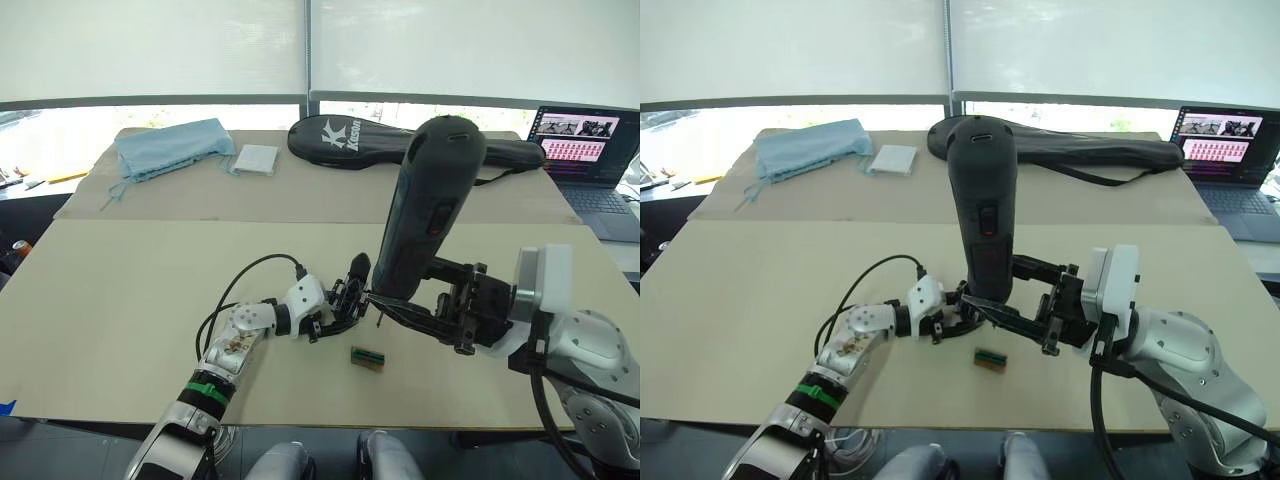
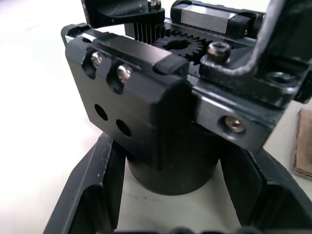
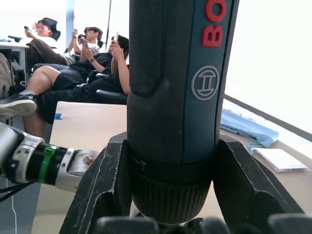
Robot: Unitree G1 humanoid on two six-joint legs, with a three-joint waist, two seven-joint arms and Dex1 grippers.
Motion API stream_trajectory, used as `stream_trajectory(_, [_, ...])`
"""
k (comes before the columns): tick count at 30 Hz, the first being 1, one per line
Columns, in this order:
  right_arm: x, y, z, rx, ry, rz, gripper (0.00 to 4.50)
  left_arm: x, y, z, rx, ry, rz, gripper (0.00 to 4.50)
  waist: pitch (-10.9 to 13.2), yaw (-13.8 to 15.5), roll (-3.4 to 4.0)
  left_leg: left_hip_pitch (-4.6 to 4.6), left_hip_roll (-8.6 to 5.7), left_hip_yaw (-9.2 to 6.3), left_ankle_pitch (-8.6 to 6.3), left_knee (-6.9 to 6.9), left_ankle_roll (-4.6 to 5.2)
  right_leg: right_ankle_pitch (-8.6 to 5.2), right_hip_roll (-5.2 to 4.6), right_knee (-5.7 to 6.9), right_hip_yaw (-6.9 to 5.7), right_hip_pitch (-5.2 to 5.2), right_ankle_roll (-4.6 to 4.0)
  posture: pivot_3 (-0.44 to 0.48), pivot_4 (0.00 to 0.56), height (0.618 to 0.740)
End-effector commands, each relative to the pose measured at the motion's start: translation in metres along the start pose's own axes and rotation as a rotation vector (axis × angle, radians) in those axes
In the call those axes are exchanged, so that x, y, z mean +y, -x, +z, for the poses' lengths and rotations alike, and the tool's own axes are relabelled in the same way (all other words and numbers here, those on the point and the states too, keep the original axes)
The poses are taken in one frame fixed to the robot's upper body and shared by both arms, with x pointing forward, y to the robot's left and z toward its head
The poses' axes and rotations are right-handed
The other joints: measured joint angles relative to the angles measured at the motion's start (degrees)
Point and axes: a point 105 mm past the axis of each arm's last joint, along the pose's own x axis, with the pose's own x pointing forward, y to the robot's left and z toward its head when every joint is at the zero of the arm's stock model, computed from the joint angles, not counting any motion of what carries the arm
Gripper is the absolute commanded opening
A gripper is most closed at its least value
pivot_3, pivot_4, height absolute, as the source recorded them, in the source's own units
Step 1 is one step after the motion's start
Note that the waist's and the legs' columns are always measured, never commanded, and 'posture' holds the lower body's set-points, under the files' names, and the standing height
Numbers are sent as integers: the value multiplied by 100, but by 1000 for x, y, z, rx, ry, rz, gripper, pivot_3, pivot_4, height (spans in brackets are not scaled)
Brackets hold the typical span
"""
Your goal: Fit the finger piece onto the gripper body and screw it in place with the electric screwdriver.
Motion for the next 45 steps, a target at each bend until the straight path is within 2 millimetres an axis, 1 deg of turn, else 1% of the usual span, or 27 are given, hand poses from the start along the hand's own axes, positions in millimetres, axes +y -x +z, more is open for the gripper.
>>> stream_trajectory(1, [4, -1, 15, -37, 56, 13, 1926, 4, 0, -12, 50, 15, -19, 2299, 0, -3, 0, 0, 0, 0, 0, 1, 0, 0, 0, 0, 0, 0, 1, 0, 150, 740])
stream_trajectory(6, [2, -2, 16, -38, 55, 19, 1926, 6, 1, -11, 57, 11, -88, 2299, 0, -17, -1, 0, 0, 0, 0, 3, 0, 1, 0, 1, -1, 0, 1, 0, 150, 740])
stream_trajectory(12, [2, -2, 17, -37, 53, 25, 1926, 6, 3, -14, 54, 53, -101, 2299, 0, -35, -1, -1, 1, 0, 0, 3, 0, 1, 1, 1, 0, -2, 1, 0, 150, 740])
stream_trajectory(14, [2, -3, 17, -38, 53, 27, 1926, 9, 4, -13, 49, 48, -69, 3371, 0, -36, -1, -1, 1, 0, 0, 3, 0, 0, 1, 1, 1, -2, 1, 0, 150, 740])
stream_trajectory(15, [1, -3, 17, -38, 52, 28, 1926, 11, 4, -13, 48, 32, -45, 3688, 0, -38, -1, -1, 1, 0, 0, 3, 0, 0, 1, 1, 1, -2, 1, 0, 150, 740])
stream_trajectory(16, [1, -3, 17, -38, 52, 29, 1926, 11, 5, -12, 37, 32, -40, 4225, 0, -40, 0, 0, 2, 0, 0, 3, 0, 1, 1, 2, 1, -2, 1, 0, 150, 740])
stream_trajectory(17, [1, -3, 17, -38, 52, 30, 1926, 10, 6, -11, 28, 42, -40, 4477, 0, -41, 0, 0, 2, 0, 0, 3, 0, 1, 1, 2, 3, -2, 1, 0, 150, 740])
stream_trajectory(20, [1, -3, 18, -38, 52, 32, 1926, 5, 10, -13, 24, 60, -54, 4477, 0, -51, 0, 0, 3, 0, 0, 3, 0, 0, 2, 3, 4, -2, 0, 0, 150, 740])
stream_trajectory(25, [0, -3, 18, -37, 51, 29, 1926, 3, 14, -12, 5, 81, -34, 4477, 0, -76, 0, -1, 3, 0, 0, 2, 0, 0, 2, 2, 3, -5, 0, 0, 150, 740])
stream_trajectory(32, [0, -4, 18, -35, 49, 33, 1926, -9, 4, -7, -11, 78, -59, 4477, 0, -75, 0, -1, 3, 0, 0, 2, 1, 0, 2, 1, 3, -4, 0, 0, 150, 740])
stream_trajectory(37, [0, -4, 18, -33, 50, 32, 1926, -10, -2, -8, -1, 72, -48, 4477, 0, -22, 0, -2, 1, 0, 0, 3, 1, 0, 1, 0, 2, -3, 1, 0, 150, 740])
stream_trajectory(45, [-1, -3, 18, -33, 53, 28, 1926, -8, -5, -10, 9, 73, -42, 4477, 0, -4, 0, -1, 0, 0, 0, 3, 1, 0, 0, -1, 2, -1, 1, 0, 150, 740])
